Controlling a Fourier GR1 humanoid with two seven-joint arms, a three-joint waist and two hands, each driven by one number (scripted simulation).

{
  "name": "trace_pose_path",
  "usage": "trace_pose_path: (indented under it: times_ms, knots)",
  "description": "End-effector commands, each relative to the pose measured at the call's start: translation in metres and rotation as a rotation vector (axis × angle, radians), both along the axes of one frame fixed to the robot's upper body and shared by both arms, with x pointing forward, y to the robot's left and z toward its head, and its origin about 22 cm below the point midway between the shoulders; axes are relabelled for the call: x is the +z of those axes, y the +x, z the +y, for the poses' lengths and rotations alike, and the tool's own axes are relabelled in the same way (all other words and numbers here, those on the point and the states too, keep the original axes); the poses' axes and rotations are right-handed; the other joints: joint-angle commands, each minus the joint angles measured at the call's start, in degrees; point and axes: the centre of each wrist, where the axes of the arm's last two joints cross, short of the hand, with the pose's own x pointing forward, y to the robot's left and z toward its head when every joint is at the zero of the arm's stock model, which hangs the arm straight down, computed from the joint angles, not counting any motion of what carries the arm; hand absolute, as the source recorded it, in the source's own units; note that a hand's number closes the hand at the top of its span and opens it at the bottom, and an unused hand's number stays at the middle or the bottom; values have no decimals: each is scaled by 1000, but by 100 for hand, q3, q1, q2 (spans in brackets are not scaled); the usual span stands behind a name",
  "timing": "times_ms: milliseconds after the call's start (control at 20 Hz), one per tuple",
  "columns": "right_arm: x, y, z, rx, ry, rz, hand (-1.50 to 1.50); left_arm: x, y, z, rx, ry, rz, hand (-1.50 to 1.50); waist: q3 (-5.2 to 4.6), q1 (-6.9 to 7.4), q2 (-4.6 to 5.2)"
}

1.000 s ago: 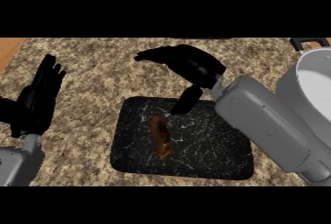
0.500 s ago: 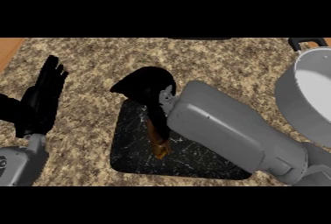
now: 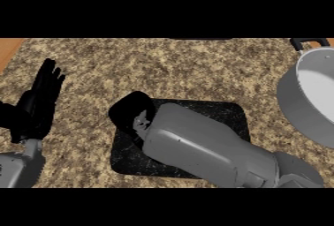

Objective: Pick the sweet potato from the tray and place it in the pot

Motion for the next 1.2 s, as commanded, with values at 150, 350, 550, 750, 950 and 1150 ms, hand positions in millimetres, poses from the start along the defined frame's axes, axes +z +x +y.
trace_pose_path:
  times_ms: [150,350,550,750,950,1150]
  knots:
    - [-8,-13,-3,-19,-30,13,-150,2,8,-13,10,-4,-5,0,4,-50,9]
    - [-36,-31,1,-44,-114,-34,-150,6,-12,-4,-10,2,3,0,3,20,-3]
    - [-34,-23,-10,-48,-164,-69,-150,4,6,15,9,-7,-1,0,3,-81,8]
    - [-60,-6,-15,-58,-125,-67,-150,-5,-7,-9,1,-9,15,0,5,-13,23]
    - [-62,5,-23,-54,-122,-61,-150,11,-9,2,-18,-2,2,0,6,1,21]
    - [-86,-6,-21,-49,-157,-73,-150,18,-3,-11,-7,0,-1,0,6,9,17]
